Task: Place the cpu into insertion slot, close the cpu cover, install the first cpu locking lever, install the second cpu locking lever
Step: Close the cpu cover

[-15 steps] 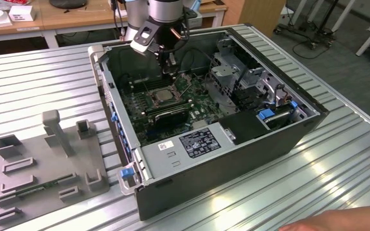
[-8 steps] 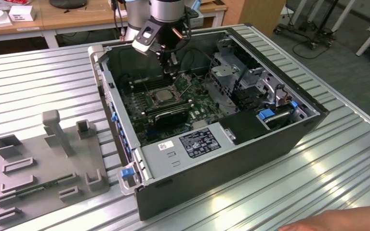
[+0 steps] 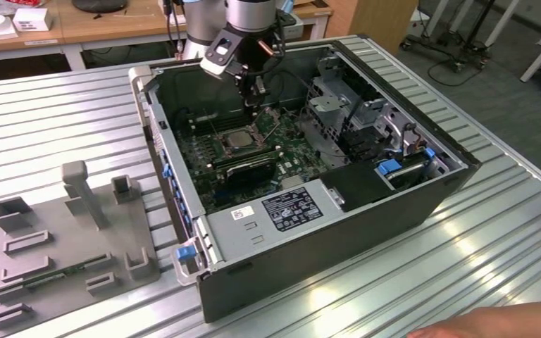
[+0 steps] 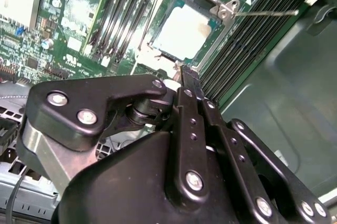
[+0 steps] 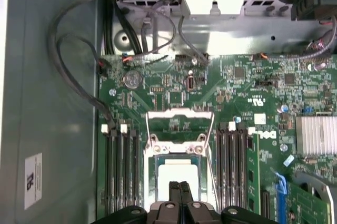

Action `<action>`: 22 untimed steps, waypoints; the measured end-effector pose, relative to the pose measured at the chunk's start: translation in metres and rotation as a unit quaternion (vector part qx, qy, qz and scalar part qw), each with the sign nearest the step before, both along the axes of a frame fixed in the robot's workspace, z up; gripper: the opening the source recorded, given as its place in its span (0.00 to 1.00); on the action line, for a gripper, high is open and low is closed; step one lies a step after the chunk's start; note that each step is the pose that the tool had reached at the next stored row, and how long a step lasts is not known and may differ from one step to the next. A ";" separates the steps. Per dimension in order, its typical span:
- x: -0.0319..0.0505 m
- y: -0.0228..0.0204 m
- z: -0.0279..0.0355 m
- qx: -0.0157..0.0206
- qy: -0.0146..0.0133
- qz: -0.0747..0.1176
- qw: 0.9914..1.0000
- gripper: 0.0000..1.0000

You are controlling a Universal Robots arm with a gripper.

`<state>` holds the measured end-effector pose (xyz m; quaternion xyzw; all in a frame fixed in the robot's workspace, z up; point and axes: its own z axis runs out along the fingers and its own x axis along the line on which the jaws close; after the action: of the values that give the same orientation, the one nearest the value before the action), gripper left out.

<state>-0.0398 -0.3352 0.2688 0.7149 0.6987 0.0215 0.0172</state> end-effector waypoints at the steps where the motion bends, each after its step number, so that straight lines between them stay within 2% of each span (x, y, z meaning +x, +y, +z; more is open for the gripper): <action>1: 0.0020 0.0000 0.0000 0.000 0.000 0.000 1.000 0.11; 22: 0.0524 0.0000 -0.0001 0.000 0.000 -0.001 1.000 0.11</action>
<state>0.0126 -0.3352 0.2687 0.7153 0.6983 0.0215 0.0172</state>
